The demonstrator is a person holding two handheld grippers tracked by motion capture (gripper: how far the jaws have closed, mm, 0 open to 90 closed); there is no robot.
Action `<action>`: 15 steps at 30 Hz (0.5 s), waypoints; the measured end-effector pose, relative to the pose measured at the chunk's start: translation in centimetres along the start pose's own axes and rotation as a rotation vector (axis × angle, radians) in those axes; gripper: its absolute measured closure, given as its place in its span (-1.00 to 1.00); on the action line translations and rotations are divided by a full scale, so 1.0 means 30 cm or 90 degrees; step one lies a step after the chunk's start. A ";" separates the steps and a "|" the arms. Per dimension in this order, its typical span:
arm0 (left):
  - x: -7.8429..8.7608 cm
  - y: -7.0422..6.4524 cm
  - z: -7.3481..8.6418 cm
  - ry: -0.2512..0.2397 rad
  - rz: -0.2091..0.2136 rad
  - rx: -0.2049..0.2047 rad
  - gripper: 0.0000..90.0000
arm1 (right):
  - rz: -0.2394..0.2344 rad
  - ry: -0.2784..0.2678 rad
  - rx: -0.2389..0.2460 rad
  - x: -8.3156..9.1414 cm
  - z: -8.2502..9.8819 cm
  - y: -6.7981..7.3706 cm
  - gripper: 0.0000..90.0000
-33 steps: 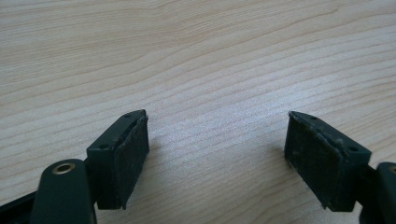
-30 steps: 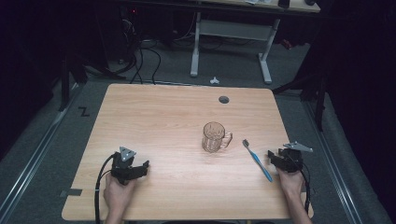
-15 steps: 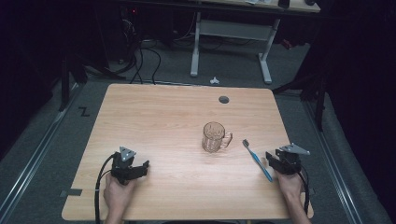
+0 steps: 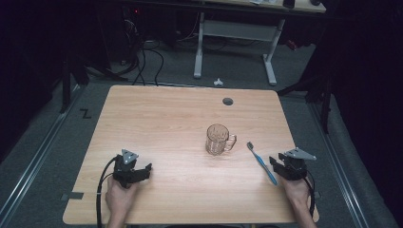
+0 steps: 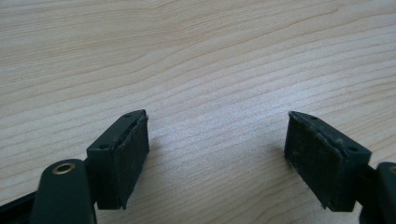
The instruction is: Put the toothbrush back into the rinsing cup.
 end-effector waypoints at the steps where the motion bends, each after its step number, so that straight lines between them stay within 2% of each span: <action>1: 0.000 0.000 0.000 0.000 0.000 0.000 -0.50 | -0.003 -0.003 0.004 0.004 -0.002 0.003 0.24; 9: 0.000 0.000 0.000 0.000 0.000 0.000 -0.50 | -0.031 -0.012 0.025 0.038 -0.035 0.032 0.28; 15: 0.000 0.000 0.000 0.000 0.000 0.000 -0.50 | -0.044 -0.001 0.041 0.045 -0.055 0.048 0.31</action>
Point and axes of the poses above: each handheld gripper's, and its own axes: x roughly backward along the jaws, z roughly out of its underside, y roughly to its left, the point moved 5 cm from there along -x, roughly forward along the jaws, and after that the axes turned 13 degrees about x, right-handed, at the moved point
